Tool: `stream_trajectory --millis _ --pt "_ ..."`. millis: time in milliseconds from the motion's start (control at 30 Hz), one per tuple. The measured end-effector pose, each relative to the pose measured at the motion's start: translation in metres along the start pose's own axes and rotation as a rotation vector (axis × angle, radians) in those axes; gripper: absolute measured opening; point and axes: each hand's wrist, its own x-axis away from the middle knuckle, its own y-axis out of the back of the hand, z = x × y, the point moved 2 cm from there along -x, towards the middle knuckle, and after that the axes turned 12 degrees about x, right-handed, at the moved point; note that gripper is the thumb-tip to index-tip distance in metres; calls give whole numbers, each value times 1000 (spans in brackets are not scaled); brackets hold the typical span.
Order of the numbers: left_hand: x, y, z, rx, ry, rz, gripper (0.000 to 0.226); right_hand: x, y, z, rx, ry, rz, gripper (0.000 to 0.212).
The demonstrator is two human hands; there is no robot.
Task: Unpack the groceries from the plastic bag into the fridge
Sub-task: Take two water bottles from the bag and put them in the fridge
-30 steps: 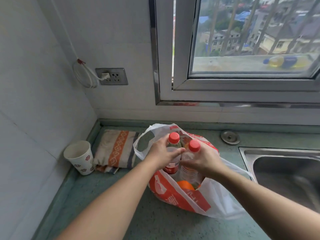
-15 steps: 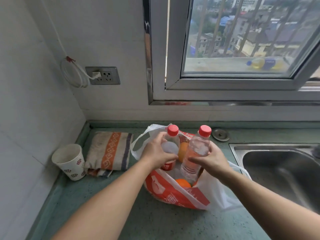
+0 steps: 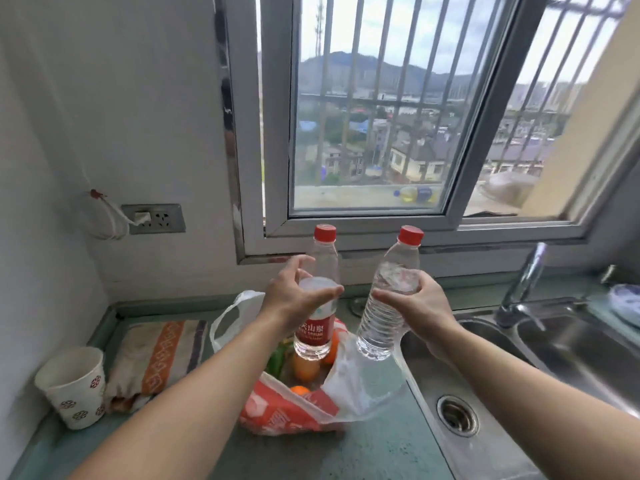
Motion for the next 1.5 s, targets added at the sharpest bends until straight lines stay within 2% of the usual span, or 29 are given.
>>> stream_trajectory --millis 233,400,467,533,700,800,833,900,1000,1133,1233,1400,1500 --pt "59 -77 -81 -5 -102 105 71 76 125 -3 -44 78 -84 40" --pt "105 -163 -146 35 -160 218 65 140 229 -22 -27 82 -214 55" --pt "121 -201 -168 76 -180 289 65 164 270 -25 -24 81 -275 48" --pt "135 -239 -189 107 -201 368 67 187 310 -30 2 67 -359 38" --pt "166 -331 -237 153 -297 548 62 243 399 -49 125 -37 -627 36" --pt "187 -384 -261 191 -370 679 59 282 440 -59 146 -128 -783 60" --pt "195 -400 -270 200 -393 723 56 296 452 -62 157 -149 -840 62" --pt "212 -434 -284 237 -420 819 54 326 476 -67 180 -187 -959 48" --pt "240 -474 -302 306 -429 938 54 370 501 -70 228 -241 -1105 33" --pt "298 -526 -320 411 -424 1185 58 438 522 -76 257 -344 -1399 36" --pt "350 -550 -327 468 -412 1320 53 489 524 -78 303 -416 -1576 38" --pt "436 -565 -342 547 -396 1464 36 565 514 -81 323 -521 -1746 39" --pt "486 -566 -356 568 -411 1542 36 610 512 -77 347 -558 -1806 38"
